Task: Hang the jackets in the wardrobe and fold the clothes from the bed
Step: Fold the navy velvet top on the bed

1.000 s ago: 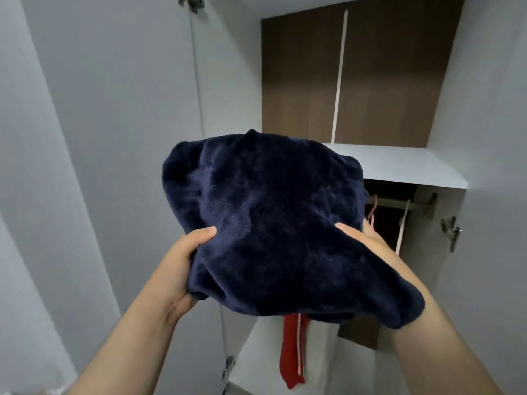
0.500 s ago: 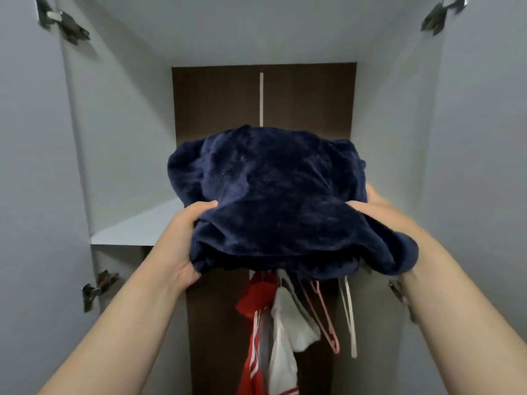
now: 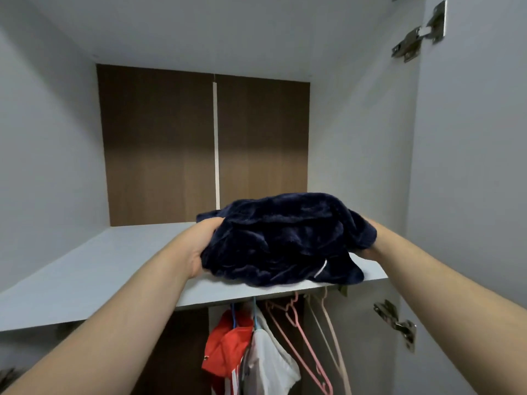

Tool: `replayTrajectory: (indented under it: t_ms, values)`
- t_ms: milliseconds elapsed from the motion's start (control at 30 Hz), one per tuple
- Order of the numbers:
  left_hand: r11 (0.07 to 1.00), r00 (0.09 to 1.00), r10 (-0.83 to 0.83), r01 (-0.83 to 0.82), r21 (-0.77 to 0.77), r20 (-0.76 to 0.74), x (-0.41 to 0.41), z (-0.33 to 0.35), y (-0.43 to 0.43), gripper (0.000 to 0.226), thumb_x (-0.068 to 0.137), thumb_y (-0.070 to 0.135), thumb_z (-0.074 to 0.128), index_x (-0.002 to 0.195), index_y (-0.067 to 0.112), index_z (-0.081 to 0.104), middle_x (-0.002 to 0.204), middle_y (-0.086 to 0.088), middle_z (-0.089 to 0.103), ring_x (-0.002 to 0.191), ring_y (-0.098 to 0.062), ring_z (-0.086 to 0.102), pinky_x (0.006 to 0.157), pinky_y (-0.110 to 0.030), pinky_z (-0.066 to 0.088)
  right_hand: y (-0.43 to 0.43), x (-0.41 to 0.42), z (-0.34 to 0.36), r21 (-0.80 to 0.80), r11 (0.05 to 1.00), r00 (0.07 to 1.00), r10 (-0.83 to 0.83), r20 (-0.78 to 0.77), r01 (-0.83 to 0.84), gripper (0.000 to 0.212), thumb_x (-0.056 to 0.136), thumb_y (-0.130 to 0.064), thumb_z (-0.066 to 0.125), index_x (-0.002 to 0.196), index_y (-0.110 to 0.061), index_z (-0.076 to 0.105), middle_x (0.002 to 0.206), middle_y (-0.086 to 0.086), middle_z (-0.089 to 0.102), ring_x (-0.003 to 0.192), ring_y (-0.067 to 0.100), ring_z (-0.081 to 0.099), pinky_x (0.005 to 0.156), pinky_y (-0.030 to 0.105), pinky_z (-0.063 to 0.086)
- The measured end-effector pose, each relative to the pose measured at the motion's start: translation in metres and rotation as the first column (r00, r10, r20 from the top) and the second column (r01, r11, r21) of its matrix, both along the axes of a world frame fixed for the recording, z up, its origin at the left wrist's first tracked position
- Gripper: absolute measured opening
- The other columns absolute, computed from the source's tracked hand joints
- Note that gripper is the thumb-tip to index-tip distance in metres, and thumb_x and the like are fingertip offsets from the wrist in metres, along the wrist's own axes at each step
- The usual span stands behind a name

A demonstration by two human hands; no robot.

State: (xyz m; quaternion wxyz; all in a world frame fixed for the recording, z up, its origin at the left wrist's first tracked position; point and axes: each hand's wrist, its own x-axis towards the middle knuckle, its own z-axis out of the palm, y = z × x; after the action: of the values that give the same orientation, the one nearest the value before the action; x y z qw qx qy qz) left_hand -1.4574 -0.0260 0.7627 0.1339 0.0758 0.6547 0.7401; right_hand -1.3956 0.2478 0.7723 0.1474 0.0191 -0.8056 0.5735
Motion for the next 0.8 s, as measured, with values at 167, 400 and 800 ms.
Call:
replayTrajectory:
  t_ms: [167,400,800]
  values:
    - [0.937,0.991,0.09,-0.118,-0.329,-0.1,-0.01,-0.001,-0.016,0.037,0.088,0.035,0.069,0.11,0.005,0.067,0.097,-0.016,0.074,0.082,-0.032,0.072,0.068,-0.041,0.06,0.018,-0.001,0.028,0.017,0.99,0.97,-0.142,0.196,0.142,0.04,0.075,-0.051,0.069,0.096,-0.017,0.06,0.099,0.011,0.063,0.087,0.027,0.06,0.083,0.039,0.049]
    - [0.74,0.682,-0.236,-0.335,-0.583,-0.692,0.006,0.039,0.008,0.059,0.094,0.057,0.052,0.148,0.036,0.042,0.152,0.015,0.04,0.14,-0.011,0.038,0.112,-0.03,0.031,-0.038,0.003,0.054,0.483,0.876,1.0,-0.006,-0.019,0.015,0.036,0.091,-0.061,0.053,0.109,-0.034,0.069,0.11,-0.01,0.068,0.103,0.013,0.064,0.093,0.034,0.046]
    - [0.489,0.801,-0.183,-0.429,-0.76,-0.57,-0.017,-0.033,0.044,0.088,0.08,0.086,0.026,0.154,0.042,0.013,0.166,-0.004,0.002,0.153,-0.024,-0.008,0.12,-0.057,0.013,-0.017,-0.043,-0.038,0.698,0.677,0.967,-0.237,-0.095,0.234,0.111,0.063,-0.1,0.026,0.155,-0.037,0.02,0.162,-0.005,0.026,0.149,0.02,0.022,0.119,0.048,0.025]
